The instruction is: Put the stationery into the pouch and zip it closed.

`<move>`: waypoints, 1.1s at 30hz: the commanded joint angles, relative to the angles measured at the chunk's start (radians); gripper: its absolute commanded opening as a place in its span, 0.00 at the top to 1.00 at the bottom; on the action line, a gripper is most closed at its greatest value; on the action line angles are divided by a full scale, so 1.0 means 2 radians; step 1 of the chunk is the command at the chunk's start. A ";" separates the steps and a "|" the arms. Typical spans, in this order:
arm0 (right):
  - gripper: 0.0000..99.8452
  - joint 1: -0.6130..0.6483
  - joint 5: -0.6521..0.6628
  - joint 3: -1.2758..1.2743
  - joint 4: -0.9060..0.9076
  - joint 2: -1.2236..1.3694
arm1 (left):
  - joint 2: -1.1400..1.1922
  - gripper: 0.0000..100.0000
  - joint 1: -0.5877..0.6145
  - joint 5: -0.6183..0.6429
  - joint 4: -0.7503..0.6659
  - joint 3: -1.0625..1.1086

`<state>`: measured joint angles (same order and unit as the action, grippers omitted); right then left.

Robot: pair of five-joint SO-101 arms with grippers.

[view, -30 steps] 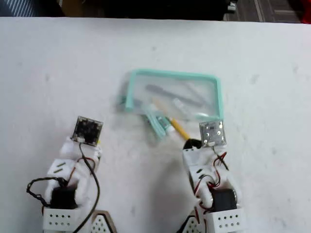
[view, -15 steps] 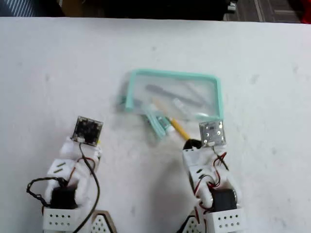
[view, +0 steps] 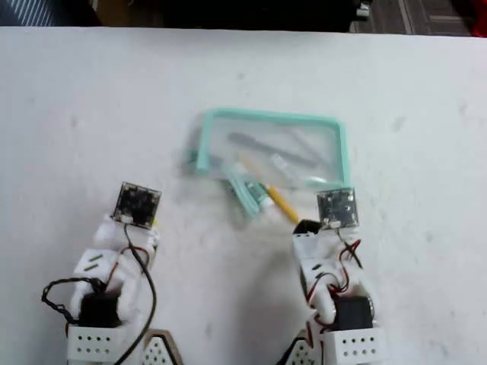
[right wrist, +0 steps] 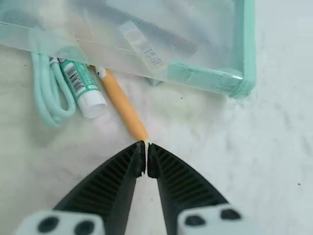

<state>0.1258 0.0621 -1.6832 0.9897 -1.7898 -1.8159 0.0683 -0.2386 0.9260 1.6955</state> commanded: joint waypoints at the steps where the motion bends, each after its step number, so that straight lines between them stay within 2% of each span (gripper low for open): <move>1: 0.98 -0.031 0.027 0.008 -0.001 -0.007 | -0.006 0.98 0.003 -0.005 0.001 -0.002; 7: 0.98 -0.069 0.180 0.010 0.000 -0.007 | -0.006 0.98 0.003 -0.005 0.001 -0.002; 10: 0.98 -0.076 0.224 0.013 -0.001 -0.007 | -0.006 0.98 0.003 -0.005 0.002 -0.002; 16: 0.98 -0.072 0.227 0.014 -0.005 -0.007 | -0.006 0.98 0.003 -0.005 0.002 -0.002; 22: 0.98 -0.076 0.228 -0.003 -0.051 -0.007 | -0.006 0.98 0.006 -0.005 0.026 -0.020; 26: 0.98 -0.076 0.230 -0.003 -0.048 -0.007 | -0.006 0.98 0.006 -0.005 0.058 -0.043; 33: 0.98 -0.075 0.230 -0.003 -0.037 -0.007 | -0.006 0.98 0.006 -0.005 0.061 -0.048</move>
<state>-0.0138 0.5071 -1.6817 0.9099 -1.7898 -1.8159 0.0683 -0.2386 1.0441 1.6556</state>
